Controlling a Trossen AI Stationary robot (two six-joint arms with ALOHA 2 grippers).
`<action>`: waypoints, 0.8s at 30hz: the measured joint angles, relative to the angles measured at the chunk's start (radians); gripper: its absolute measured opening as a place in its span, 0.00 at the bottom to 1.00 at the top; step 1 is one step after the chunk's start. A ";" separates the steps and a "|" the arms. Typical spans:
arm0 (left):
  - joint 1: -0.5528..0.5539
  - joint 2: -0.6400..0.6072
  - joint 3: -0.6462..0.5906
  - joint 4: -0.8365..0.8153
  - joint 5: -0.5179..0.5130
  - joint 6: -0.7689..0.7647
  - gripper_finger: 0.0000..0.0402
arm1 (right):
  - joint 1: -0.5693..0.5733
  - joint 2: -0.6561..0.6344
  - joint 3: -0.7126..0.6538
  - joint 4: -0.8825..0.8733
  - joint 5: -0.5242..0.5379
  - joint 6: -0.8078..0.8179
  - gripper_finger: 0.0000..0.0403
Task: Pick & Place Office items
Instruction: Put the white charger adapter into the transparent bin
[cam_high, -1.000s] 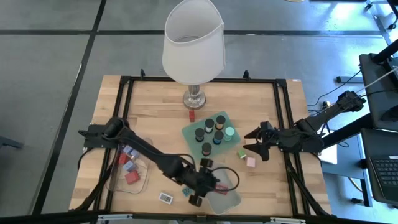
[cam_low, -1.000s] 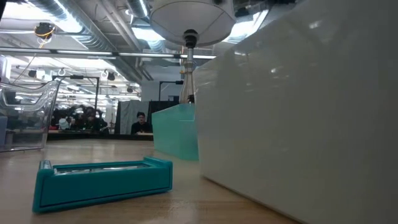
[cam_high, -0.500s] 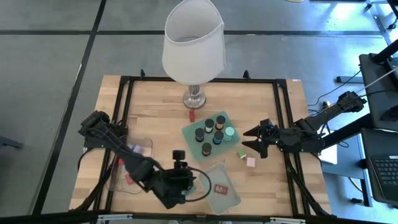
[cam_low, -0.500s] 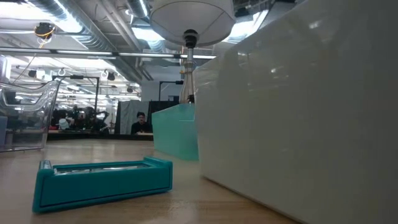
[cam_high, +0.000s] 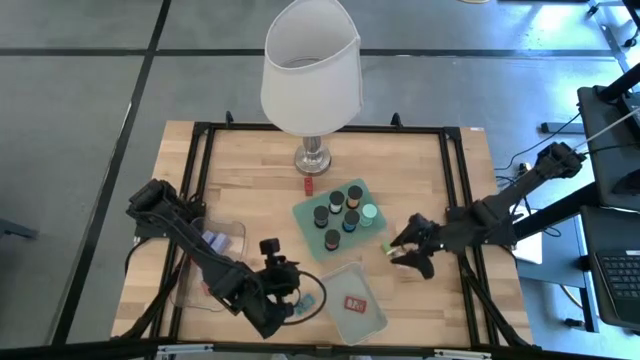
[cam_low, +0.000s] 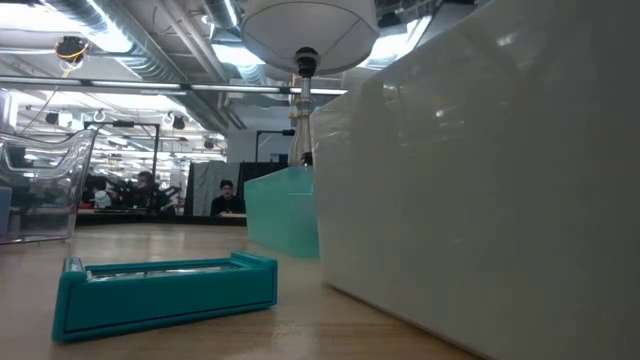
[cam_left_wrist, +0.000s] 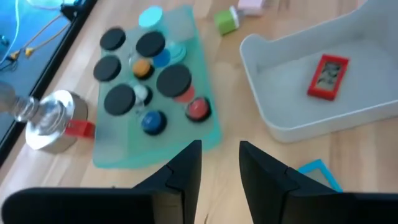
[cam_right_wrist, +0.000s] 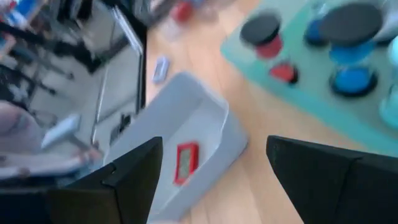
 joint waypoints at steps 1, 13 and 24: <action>0.004 0.000 -0.011 0.000 0.000 -0.008 0.25 | 0.005 0.032 0.028 -0.042 -0.014 0.004 0.72; 0.053 -0.001 -0.042 0.001 0.005 -0.002 0.25 | 0.008 0.412 0.430 -0.843 -0.167 0.697 0.72; 0.058 -0.001 -0.042 -0.004 0.049 0.166 0.25 | 0.005 0.622 0.425 -0.746 -0.336 0.978 0.72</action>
